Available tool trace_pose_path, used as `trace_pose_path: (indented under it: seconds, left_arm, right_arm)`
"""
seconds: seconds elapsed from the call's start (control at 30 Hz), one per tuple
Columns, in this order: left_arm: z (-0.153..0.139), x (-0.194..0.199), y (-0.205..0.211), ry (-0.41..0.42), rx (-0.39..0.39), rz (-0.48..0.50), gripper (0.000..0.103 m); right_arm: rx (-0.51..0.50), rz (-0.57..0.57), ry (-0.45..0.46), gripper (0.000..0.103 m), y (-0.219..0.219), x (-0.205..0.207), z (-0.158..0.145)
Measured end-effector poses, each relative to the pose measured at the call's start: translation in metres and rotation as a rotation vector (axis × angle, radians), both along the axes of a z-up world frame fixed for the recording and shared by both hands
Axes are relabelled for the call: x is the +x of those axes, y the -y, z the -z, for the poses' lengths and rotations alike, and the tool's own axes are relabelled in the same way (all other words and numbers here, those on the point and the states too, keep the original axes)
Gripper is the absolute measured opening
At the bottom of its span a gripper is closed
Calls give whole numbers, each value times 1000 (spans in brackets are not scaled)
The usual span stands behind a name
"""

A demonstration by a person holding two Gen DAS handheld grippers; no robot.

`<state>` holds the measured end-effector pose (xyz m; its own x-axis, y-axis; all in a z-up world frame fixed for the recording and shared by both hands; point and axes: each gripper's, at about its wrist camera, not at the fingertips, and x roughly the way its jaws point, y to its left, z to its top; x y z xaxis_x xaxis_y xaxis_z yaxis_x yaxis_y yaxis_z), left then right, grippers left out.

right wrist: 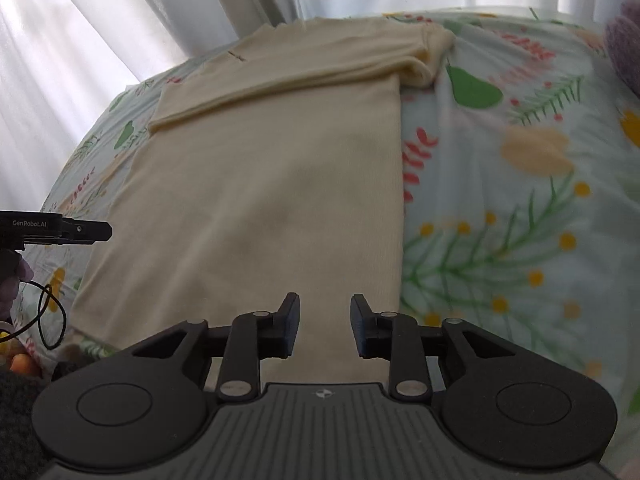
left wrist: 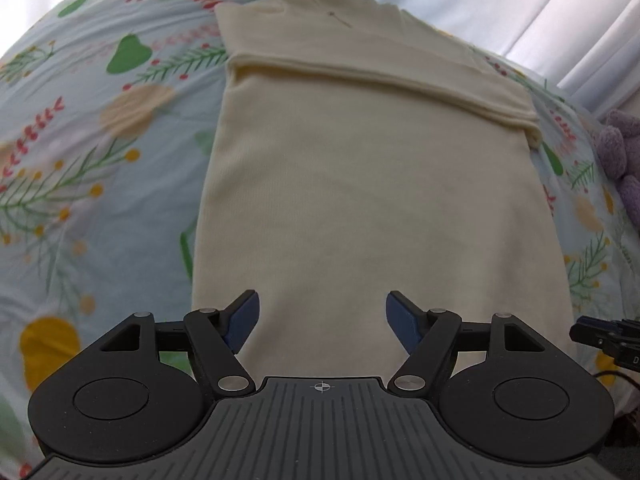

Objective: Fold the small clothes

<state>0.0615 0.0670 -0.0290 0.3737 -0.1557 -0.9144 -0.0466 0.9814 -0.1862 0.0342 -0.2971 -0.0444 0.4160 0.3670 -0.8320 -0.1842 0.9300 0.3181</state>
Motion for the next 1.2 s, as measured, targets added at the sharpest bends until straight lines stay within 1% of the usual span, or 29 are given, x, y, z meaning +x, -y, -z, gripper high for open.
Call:
trace_pose_path:
  seconds: [0.03, 0.13, 0.2, 0.23, 0.27, 0.33, 0.4, 0.47, 0.57, 0.63, 0.67, 0.73, 0.77, 0.8, 0.83, 0.9, 0.97, 1.03, 1.1, 1.13, 1.2]
  left_arm:
    - [2, -8, -3, -22, 9, -7, 76]
    - [3, -28, -18, -48, 38, -52, 76]
    - [5, -38, -30, -61, 34, -87, 76]
    - [7, -41, -35, -74, 19, -100, 75]
    - [10, -43, -39, -88, 0, -112, 75]
    - [17, -44, -45, -122, -30, -147, 64]
    - [19, -46, -49, -131, -79, -153, 63]
    - [19, -48, -51, -126, -97, -151, 62]
    - [22, -51, -54, -135, -101, -147, 48]
    - [22, -52, -55, -142, -93, -140, 36]
    - [21, -52, -55, -146, -92, -136, 33]
    - [21, -51, -55, -156, -97, -125, 19]
    - [22, -50, -55, -161, -99, -117, 17]
    - [22, -50, -53, -164, -92, -106, 14]
    - [22, -49, -52, -164, -88, -93, 11]
    - [18, -48, -50, -151, -96, -75, 10]
    - [8, -46, -54, -115, -146, -81, 9]
    - [-9, -40, -59, -47, -202, -102, 9]
    - [-26, -28, -63, 36, -238, -111, 8]
    - [-33, -20, -63, 77, -239, -109, 8]
    - [-43, 2, -62, 144, -204, -104, 8]
  right_arm:
    - [3, 21, -29, 36, 5, -12, 3]
    - [7, 43, -81, 37, 13, -27, 10]
    - [-35, 45, -104, 38, 15, -32, 13]
    - [-47, 44, -108, 38, 16, -34, 15]
    - [-33, 42, -104, 38, 20, -37, 16]
    - [8, 59, -114, 38, 25, -35, 20]
    - [48, 72, -116, 38, 30, -33, 22]
    - [99, 80, -125, 38, 34, -31, 24]
    - [151, 87, -138, 37, 36, -27, 27]
    - [170, 86, -141, 35, 37, -24, 29]
    - [172, 79, -140, 31, 36, -24, 29]
    - [173, 62, -138, 21, 32, -23, 29]
    - [171, 51, -140, 18, 29, -21, 29]
    - [166, 46, -139, 12, 28, -20, 30]
    - [164, 44, -137, 8, 26, -20, 30]
    - [185, 44, -131, 6, 27, -18, 29]
    - [219, 50, -115, 6, 30, -15, 24]
    - [262, 61, -89, 5, 34, -10, 17]
    - [287, 80, -50, 5, 39, 2, 9]
    - [294, 89, -26, 5, 40, 11, 5]
    - [289, 99, 25, 5, 40, 29, -3]
